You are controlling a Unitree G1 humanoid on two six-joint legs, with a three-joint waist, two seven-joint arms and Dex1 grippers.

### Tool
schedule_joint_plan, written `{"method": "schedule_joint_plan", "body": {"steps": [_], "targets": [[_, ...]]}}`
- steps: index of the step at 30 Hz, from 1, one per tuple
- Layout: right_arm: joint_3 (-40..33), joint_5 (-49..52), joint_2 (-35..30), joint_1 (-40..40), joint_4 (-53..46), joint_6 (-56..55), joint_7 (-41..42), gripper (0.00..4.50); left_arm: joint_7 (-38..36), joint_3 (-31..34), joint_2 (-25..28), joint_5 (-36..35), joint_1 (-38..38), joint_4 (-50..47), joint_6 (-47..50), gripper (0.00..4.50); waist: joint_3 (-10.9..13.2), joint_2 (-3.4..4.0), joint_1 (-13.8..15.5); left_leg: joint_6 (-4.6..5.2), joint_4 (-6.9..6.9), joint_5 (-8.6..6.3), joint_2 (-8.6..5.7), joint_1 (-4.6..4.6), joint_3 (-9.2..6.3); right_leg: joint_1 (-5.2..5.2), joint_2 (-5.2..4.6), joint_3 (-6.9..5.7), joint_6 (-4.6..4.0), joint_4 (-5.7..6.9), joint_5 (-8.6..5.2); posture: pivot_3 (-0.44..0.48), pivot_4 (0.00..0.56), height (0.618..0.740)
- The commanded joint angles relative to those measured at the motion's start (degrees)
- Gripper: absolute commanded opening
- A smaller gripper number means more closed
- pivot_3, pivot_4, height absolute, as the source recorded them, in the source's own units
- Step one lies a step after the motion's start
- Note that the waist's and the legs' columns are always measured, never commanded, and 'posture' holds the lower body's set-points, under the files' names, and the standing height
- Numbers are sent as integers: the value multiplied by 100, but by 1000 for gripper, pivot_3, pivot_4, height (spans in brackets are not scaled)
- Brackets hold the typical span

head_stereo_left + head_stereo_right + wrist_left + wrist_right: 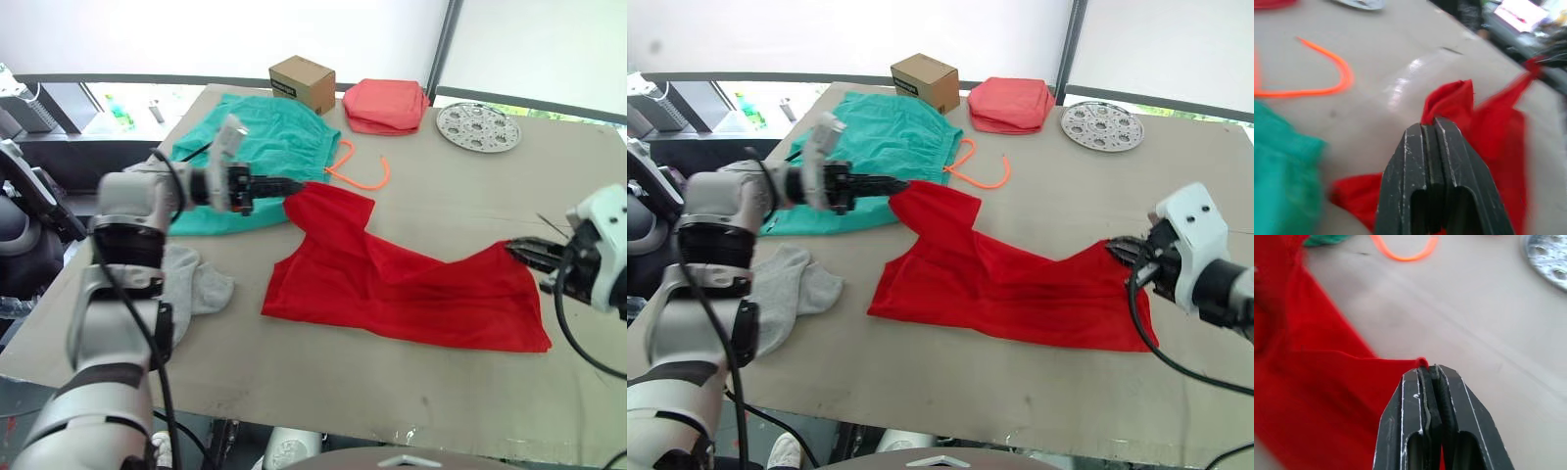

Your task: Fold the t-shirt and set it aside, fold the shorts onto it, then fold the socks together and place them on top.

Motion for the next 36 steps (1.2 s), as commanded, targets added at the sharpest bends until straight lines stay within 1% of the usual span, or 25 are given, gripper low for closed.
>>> {"method": "schedule_joint_plan", "body": {"steps": [1,3,4,6,8,12,14,16,19,21,24,28,31,34,36], "targets": [[584,-852,135,-612,560,210,-694,0,790,122,-197,345,-551,889,-746,43,2,-5,-15,1,1,1,0,-10,0,-7,2,-2,3,0,4,0,150,740],[937,-1201,231,-1082,839,230,-790,0,1032,128,-358,493,-718,1295,-1194,43,2,-3,-34,0,-5,1,0,-22,6,-20,30,-1,22,1,14,0,150,740],[1112,-1384,337,-1365,999,219,-843,0,1212,159,-445,555,-803,1496,-1421,43,1,-2,-38,-18,-7,11,1,-25,19,-33,44,0,28,2,18,0,150,740],[1327,-1642,505,-1741,1230,237,-850,0,1492,227,-584,633,-944,1821,-1682,43,1,-2,-35,-25,-18,14,1,-35,31,-53,52,-1,30,3,19,0,150,740],[1558,-1965,602,-1954,1429,156,-830,0,1554,271,-706,686,-1024,1998,-2040,43,1,-2,-23,-26,-20,15,3,-58,28,-72,60,-15,32,3,19,0,150,740],[1928,-2614,889,-2182,1856,-168,-819,0,1810,284,-970,864,-1107,2197,-3055,43,1,-2,-13,-27,-17,16,5,-65,38,-72,61,-28,34,3,18,0,150,740],[2187,-3117,879,-2133,2020,-522,-850,0,1842,379,-1073,838,-1166,2218,-3457,43,2,-2,-8,-27,-11,16,7,-64,32,-70,58,-21,42,4,23,0,150,740],[2134,-3384,999,-2056,2105,-717,-869,0,1965,435,-1114,873,-1216,2260,-3766,43,2,-3,-14,-26,-6,15,3,-68,32,-70,52,-12,48,0,26,0,150,740],[2026,-3749,1150,-1918,1973,-794,-972,0,2103,423,-1092,983,-1216,2299,-4248,43,2,-3,-30,-24,0,15,3,-63,42,-70,52,5,66,1,38,0,150,740],[1950,-3995,1243,-1768,1821,-779,-1084,0,2265,407,-1085,1071,-1195,2332,-4368,43,1,-2,-30,-25,0,16,5,-59,43,-70,54,6,66,4,39,0,150,740],[1803,-4376,1454,-1473,1537,-703,-1325,0,2244,331,-1126,1191,-1094,2322,-4526,43,1,-1,-29,-26,-2,16,6,-59,43,-71,58,5,66,7,39,0,150,740],[1544,-4724,1720,-1093,1276,-760,-1459,0,2436,347,-1214,1281,-1065,2331,-4526,43,1,-1,-21,-26,-1,16,5,-61,44,-71,58,4,67,7,39,0,150,740],[1391,-4679,1850,-934,1198,-1192,-1111,0,2376,356,-1190,1313,-1030,2269,-4608,43,1,-1,-26,-26,1,16,4,-61,44,-70,58,6,67,6,39,0,150,740],[1500,-4635,1613,-588,1027,-1563,-496,0,2060,295,-1064,1352,-846,2018,-4953,43,0,0,-32,-26,0,16,5,-59,44,-70,59,6,67,5,39,0,150,740],[1366,-4589,1578,-349,865,-1620,-260,0,1770,376,-1011,1199,-694,1767,-4913,43,0,1,-34,-26,-2,16,6,-55,43,-69,60,7,67,6,38,0,150,740]]}}
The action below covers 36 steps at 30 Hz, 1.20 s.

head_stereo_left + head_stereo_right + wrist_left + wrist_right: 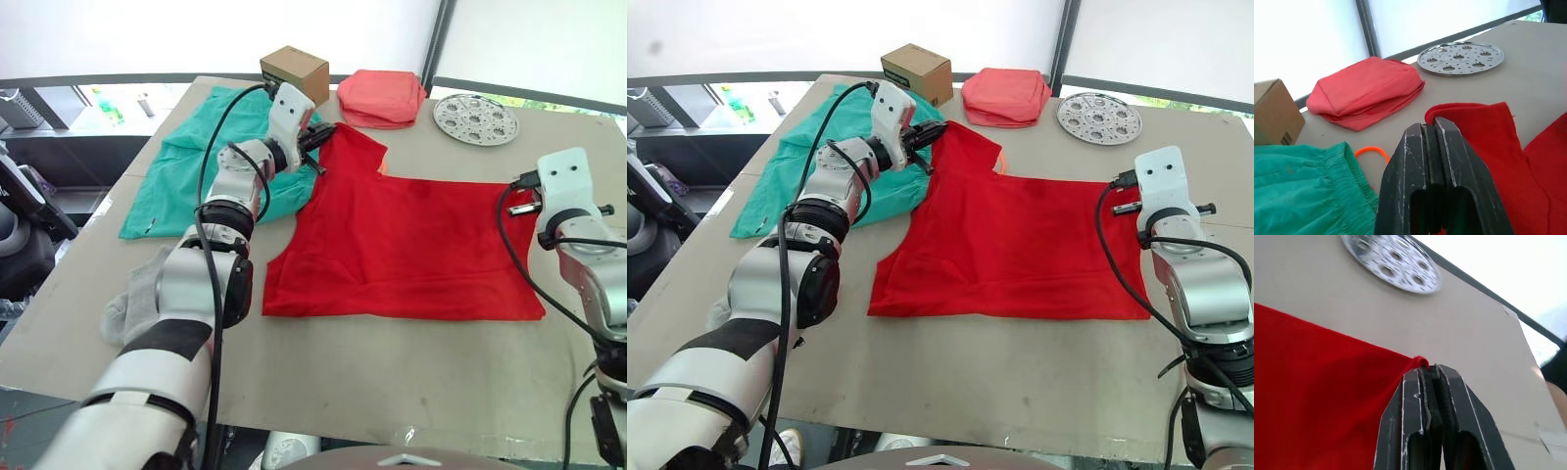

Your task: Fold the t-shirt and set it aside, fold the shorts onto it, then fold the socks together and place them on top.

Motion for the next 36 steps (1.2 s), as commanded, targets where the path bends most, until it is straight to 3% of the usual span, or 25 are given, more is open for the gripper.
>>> {"method": "schedule_joint_plan", "body": {"steps": [1,7,9,14,20,29,33,36], "targets": [[-393,2,-131,295,-417,-219,397,0,-425,107,188,-166,204,-583,-172,43,0,0,0,0,0,0,1,0,0,0,1,0,0,0,0,0,150,740],[-556,-291,-210,516,-191,-607,609,0,-314,14,287,-33,757,-1124,-331,43,0,0,2,0,5,0,1,0,2,1,1,3,0,1,1,0,150,740],[-358,-312,-293,566,-301,-564,804,0,-480,-128,331,38,1110,-1521,-837,43,-1,1,0,0,9,0,1,8,-1,10,1,2,0,2,1,0,150,740],[-338,-308,-348,855,-612,393,954,0,-653,-293,597,152,2003,-2206,-1505,43,-2,3,6,0,8,0,4,16,-2,17,0,3,-2,3,1,0,150,740],[-108,-560,-234,912,-689,867,804,0,-654,-507,924,439,2561,-2281,-2157,43,-2,4,6,1,9,-1,4,16,-2,17,-1,2,-3,4,2,0,150,740],[-100,-955,-49,951,-907,835,570,0,-287,-674,1070,770,2519,-1847,-2642,43,-4,6,12,4,15,-3,3,14,-7,19,-3,-4,-4,4,2,0,150,740],[-957,-332,861,23,-741,1388,797,0,-151,-358,782,324,2111,-1523,-1582,43,-3,7,-4,5,20,-2,4,15,-7,18,3,-5,-2,11,3,0,150,740],[-751,-29,606,-741,-166,1498,1358,0,-185,-257,601,171,1715,-1361,-1050,43,-3,7,-6,26,42,-14,5,12,-11,19,2,-5,-1,29,4,0,150,740]]}}
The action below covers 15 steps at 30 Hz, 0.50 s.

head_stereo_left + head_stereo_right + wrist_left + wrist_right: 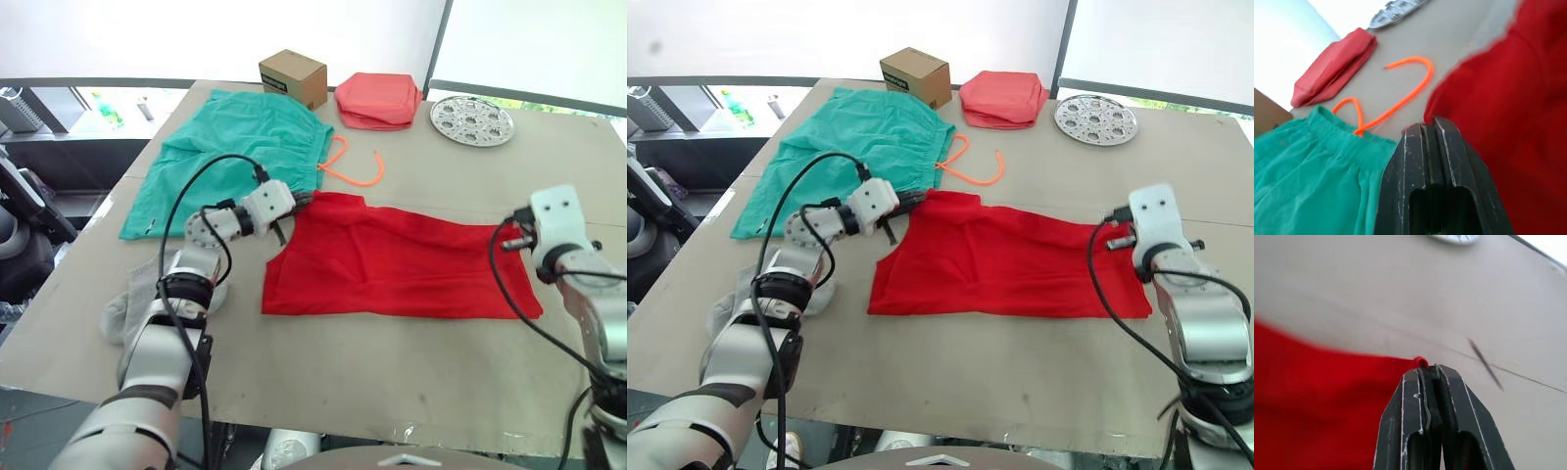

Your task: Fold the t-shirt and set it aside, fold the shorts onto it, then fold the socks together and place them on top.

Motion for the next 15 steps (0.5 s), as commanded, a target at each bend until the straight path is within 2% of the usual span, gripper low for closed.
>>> {"method": "schedule_joint_plan", "body": {"steps": [1,5,9,12,15], "targets": [[190,287,-642,-647,550,-125,769,0,-15,190,-111,-282,-439,9,515,43,0,1,4,2,5,-1,-1,2,0,4,-1,0,0,0,0,0,150,740],[1223,298,-1976,-704,757,-1060,2060,0,-253,166,-159,-404,-466,-298,756,43,-1,5,9,3,4,-3,-5,2,-9,15,-10,-9,0,-8,-2,0,150,740],[1737,53,-2880,-746,1099,-2242,3047,0,-363,131,-169,-420,-342,-627,889,43,1,7,-14,-10,-5,4,-3,-6,-5,9,-3,-10,1,-24,-1,0,150,740],[2124,-420,-3354,-909,1766,-3693,3682,0,-394,57,-207,-388,-212,-878,951,43,1,8,-37,-11,-6,4,-2,0,1,10,-1,-7,2,-26,-1,0,150,740],[2392,-826,-3302,-1251,2732,-4853,3968,0,-251,28,-223,-273,-210,-861,892,43,1,8,-73,-10,-5,4,-1,4,4,15,-3,-3,3,-31,-1,0,150,740]]}}
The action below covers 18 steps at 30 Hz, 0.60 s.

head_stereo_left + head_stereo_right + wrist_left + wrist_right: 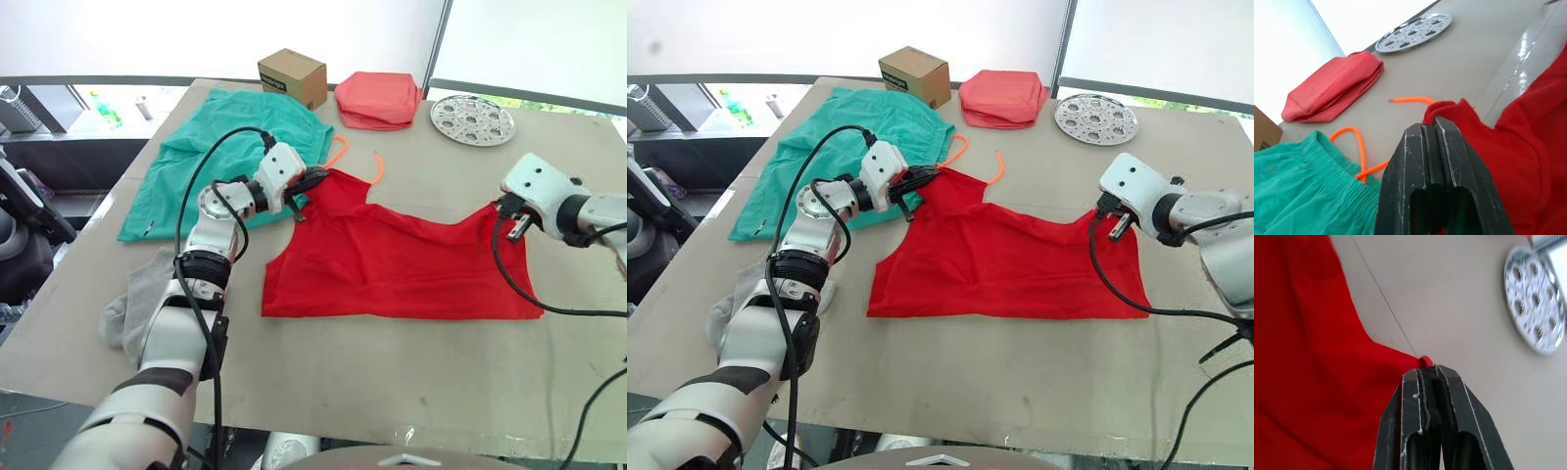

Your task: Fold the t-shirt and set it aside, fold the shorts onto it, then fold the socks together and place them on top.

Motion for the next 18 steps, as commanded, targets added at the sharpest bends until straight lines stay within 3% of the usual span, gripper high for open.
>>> {"method": "schedule_joint_plan", "body": {"steps": [1,5,8,13,18], "targets": [[168,-544,65,-439,934,-1211,226,0,174,-23,-14,56,-112,-134,-78,43,0,-1,-23,0,2,0,0,0,1,0,-1,1,1,0,1,0,150,740],[149,-1003,560,-1202,2342,-1491,-221,0,563,-3,-31,227,-409,224,-266,43,1,1,-56,-2,19,2,1,1,5,5,-2,3,10,3,8,0,150,740],[257,-1336,527,-1297,2807,-2136,-102,0,752,12,-48,292,-555,396,-549,43,2,3,-29,-2,21,2,2,-4,4,3,-2,2,8,4,11,0,150,740],[118,-1314,321,-930,2680,-2726,446,0,277,-59,60,175,-328,225,-1182,43,1,6,-26,-4,1,1,-1,-4,12,1,-2,-1,9,-5,10,0,150,740],[-299,-1052,-190,109,1859,-3012,903,0,-161,-253,463,327,382,-233,-1943,43,6,23,-33,-6,-10,1,1,5,39,2,-5,-1,10,-7,9,0,150,740]]}}
